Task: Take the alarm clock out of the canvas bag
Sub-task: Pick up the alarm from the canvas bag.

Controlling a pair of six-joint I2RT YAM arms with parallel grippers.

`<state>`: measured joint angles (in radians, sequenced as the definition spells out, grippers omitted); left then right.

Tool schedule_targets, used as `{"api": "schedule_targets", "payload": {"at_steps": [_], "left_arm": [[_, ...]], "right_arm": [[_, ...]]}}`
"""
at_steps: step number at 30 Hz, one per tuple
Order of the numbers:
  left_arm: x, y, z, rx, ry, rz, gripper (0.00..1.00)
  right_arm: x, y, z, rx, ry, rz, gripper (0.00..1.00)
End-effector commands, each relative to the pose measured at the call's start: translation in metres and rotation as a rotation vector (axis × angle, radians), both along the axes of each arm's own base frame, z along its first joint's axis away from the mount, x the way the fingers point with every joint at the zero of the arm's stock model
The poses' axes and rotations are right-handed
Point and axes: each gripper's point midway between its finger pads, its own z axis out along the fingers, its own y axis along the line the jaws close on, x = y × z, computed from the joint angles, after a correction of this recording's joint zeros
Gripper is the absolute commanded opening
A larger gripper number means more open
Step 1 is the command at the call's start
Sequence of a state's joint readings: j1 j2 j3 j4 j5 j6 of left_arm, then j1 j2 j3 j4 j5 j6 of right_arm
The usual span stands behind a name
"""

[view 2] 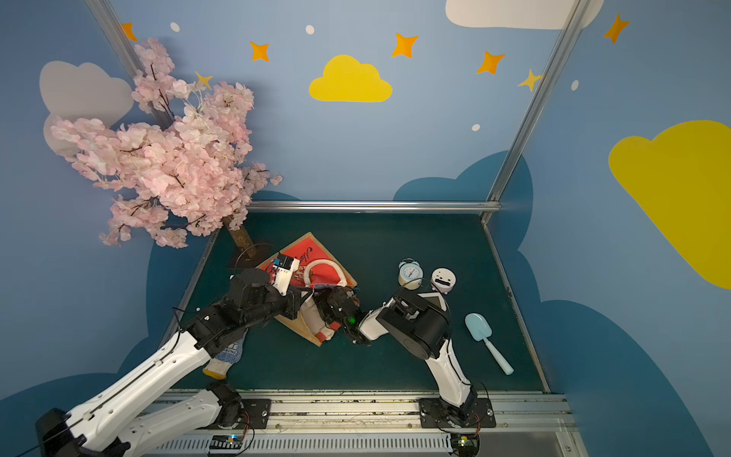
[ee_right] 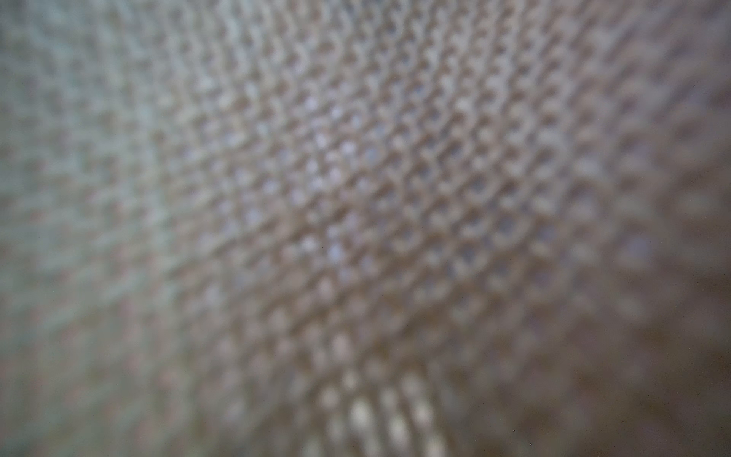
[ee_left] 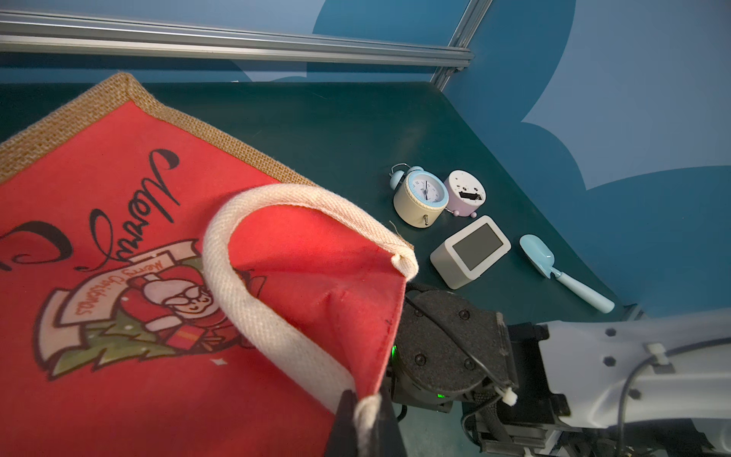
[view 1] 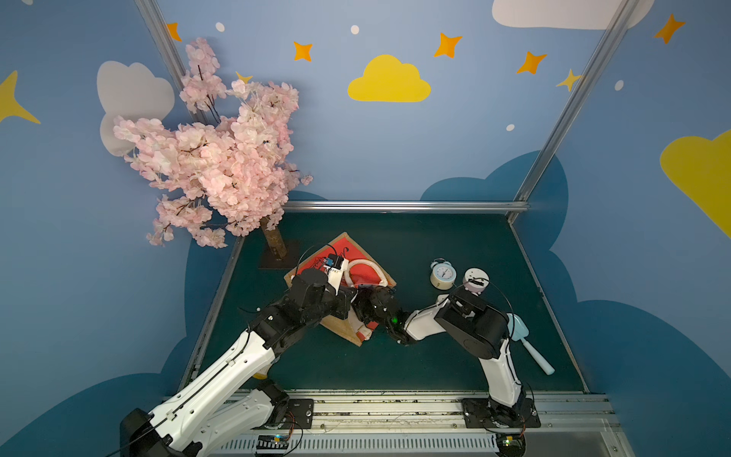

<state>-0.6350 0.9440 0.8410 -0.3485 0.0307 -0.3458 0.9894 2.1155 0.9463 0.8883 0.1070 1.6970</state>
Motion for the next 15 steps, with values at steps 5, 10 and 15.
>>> {"api": "schedule_targets", "payload": {"at_steps": [5, 10, 15], "left_arm": [[-0.006, -0.024, 0.037, -0.152, -0.081, -0.101, 0.04], [-0.007, -0.022, 0.036, -0.157, -0.08, -0.096, 0.04], [-0.007, -0.022, 0.039, -0.165, -0.089, -0.095, 0.04]], "right_arm": [[0.004, -0.011, -0.039, -0.033, 0.036, -0.033, 0.51], [0.01, -0.014, -0.023, 0.027, -0.037, -0.061, 0.45], [0.01, -0.015, -0.026, 0.007, -0.013, -0.06, 0.48]]}}
